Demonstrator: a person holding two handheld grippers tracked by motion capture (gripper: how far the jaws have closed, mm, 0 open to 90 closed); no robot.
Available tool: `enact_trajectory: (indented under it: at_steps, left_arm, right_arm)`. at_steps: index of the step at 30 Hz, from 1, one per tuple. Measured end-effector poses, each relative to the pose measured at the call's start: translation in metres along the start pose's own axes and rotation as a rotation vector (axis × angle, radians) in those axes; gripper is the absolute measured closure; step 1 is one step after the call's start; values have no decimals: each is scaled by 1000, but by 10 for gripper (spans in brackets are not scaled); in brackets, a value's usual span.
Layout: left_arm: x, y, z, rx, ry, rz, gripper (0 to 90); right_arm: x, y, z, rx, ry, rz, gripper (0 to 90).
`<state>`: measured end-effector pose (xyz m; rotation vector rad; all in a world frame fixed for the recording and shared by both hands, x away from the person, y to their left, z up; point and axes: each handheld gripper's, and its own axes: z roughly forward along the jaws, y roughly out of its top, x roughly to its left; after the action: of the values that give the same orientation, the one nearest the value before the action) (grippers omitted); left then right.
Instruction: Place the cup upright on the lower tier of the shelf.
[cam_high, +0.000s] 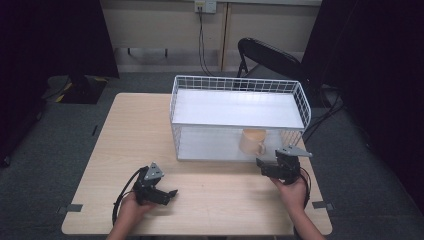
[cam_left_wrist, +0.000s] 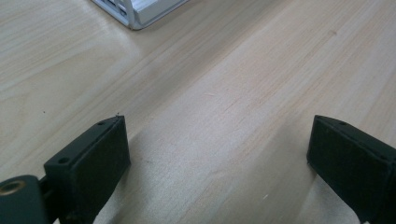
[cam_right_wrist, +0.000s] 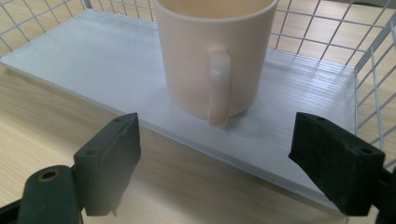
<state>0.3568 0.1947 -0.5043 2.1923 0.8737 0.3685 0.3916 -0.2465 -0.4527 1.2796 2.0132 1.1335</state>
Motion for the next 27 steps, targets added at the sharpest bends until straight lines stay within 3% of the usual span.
enact_trajectory:
  at_steps: [27]
  left_arm:
    - [0, 0, 0, 0, 1, -2, 53]
  right_arm:
    - [0, -14, -20, 9, 80, -43, 127]
